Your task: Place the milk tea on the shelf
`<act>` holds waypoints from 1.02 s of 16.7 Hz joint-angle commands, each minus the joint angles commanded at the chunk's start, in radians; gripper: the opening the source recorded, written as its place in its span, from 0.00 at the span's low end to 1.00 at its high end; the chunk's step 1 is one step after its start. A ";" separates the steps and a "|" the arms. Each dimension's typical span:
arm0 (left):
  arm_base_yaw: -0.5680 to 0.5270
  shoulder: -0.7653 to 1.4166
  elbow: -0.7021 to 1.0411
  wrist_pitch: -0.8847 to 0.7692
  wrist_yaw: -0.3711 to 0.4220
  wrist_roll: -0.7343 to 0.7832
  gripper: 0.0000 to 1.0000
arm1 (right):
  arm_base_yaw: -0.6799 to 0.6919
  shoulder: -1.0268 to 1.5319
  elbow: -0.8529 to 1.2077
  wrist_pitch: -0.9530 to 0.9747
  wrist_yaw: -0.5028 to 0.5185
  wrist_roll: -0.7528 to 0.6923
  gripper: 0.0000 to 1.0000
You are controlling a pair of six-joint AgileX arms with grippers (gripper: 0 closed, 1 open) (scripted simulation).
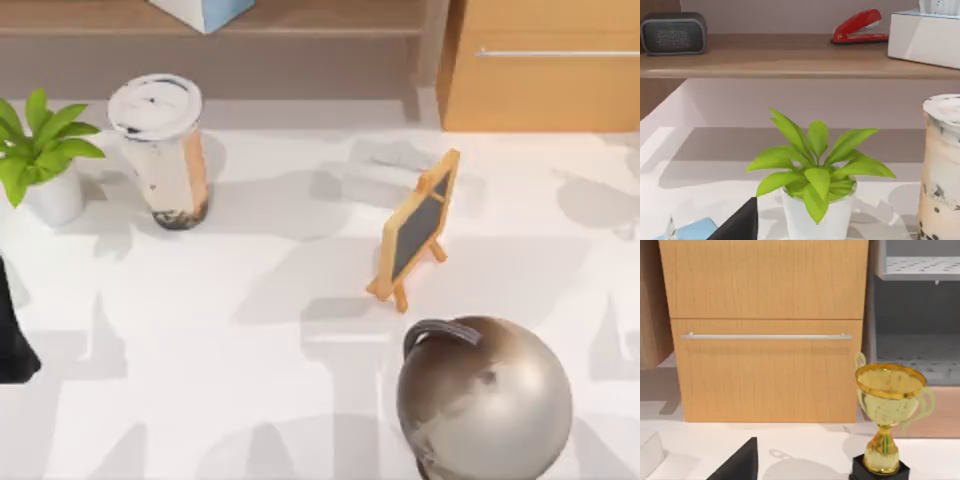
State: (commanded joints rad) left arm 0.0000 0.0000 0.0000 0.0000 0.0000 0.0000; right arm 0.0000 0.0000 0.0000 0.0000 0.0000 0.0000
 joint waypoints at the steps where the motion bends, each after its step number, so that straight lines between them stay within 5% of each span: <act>1: 0.000 0.000 0.000 0.000 0.000 0.000 1.00 | 0.000 0.000 0.000 0.000 0.000 0.000 1.00; 8: -0.059 0.220 0.054 0.200 -0.061 -0.003 1.00 | 0.000 0.000 0.000 0.000 0.000 0.000 1.00; 17: -0.273 1.069 0.199 0.846 -0.243 -0.025 1.00 | 0.000 0.000 0.000 0.000 0.000 0.000 1.00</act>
State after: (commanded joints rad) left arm -0.2731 1.0689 0.1988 0.8457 -0.2432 -0.0249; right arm 0.0000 0.0000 0.0000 0.0000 0.0000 0.0000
